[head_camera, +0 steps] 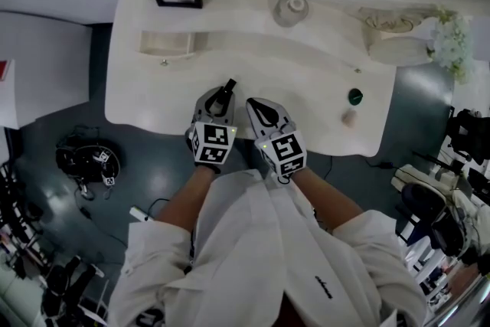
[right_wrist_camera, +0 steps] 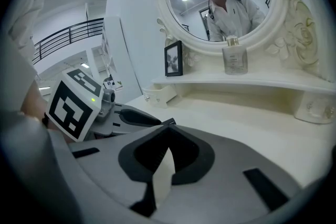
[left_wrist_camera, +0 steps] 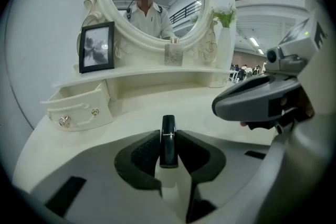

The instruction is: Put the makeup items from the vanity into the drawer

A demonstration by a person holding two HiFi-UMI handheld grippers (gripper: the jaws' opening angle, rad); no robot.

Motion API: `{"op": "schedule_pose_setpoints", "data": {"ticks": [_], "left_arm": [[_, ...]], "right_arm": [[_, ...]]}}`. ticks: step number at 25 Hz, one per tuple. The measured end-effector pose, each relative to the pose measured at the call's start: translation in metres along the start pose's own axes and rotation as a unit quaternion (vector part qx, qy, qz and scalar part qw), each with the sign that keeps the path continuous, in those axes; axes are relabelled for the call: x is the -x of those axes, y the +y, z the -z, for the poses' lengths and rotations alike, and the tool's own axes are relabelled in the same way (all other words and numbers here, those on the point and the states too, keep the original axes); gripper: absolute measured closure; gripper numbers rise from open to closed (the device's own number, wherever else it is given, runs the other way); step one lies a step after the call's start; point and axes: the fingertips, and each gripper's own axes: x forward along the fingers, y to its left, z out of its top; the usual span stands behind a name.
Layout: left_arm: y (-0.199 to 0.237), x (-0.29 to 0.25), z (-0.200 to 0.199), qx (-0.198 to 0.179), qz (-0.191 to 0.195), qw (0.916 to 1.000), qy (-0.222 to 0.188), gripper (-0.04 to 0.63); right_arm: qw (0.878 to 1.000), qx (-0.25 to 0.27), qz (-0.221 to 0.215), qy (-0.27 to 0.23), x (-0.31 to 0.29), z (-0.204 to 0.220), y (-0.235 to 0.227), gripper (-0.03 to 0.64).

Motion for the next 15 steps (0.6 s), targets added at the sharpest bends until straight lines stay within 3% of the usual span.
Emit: {"op": "schedule_pose_setpoints", "data": {"ticks": [15], "left_arm": [[0.038, 0.043, -0.035, 0.055, -0.039, 0.9965, -0.049, 0.48]], "right_arm": [[0.998, 0.044, -0.04, -0.004, -0.031, -0.036, 0.023, 0.598]]}}
